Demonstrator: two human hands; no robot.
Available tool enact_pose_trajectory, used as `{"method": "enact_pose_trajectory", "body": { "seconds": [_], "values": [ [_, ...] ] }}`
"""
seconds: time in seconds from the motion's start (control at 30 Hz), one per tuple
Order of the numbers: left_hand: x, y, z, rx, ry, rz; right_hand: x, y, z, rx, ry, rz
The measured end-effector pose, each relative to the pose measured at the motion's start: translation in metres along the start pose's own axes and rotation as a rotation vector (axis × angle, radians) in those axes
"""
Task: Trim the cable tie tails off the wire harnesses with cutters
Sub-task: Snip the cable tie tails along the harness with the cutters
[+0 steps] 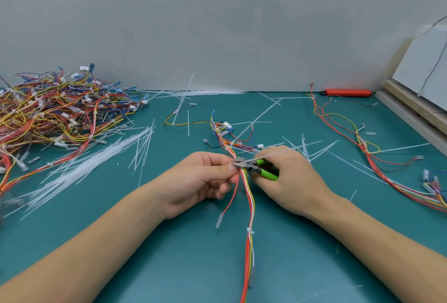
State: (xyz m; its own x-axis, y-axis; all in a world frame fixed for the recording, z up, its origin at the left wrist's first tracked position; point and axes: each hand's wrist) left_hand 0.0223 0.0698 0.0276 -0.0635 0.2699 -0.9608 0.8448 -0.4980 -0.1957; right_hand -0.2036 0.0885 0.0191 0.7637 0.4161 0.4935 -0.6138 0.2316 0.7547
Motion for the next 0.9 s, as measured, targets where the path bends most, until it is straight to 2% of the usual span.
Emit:
{"method": "enact_pose_trajectory", "body": {
  "seconds": [0.33, 0.63, 0.9],
  "values": [
    [-0.0025, -0.0017, -0.0016, -0.052, 0.034, -0.054, -0.0009, -0.0016, -0.0045, -0.062, 0.033, -0.057],
    [-0.0035, -0.0012, -0.0007, -0.095, 0.057, -0.078, 0.0022, -0.0023, -0.0023, -0.029, 0.024, -0.142],
    [-0.0025, 0.0009, -0.0012, -0.044, 0.04, -0.032, -0.0004, -0.0026, -0.0046, -0.063, -0.053, -0.162]
  ]
}}
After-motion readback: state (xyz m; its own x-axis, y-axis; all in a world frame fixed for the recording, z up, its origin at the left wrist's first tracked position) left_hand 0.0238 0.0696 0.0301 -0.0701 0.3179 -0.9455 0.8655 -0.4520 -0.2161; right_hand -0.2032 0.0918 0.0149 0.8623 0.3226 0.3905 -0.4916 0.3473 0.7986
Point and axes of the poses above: each hand's wrist, its own z-axis towards the middle knuckle, its own y-axis out of the back of the hand, x = y × z, and after that the axes turned 8 degrees about -x, right-handed
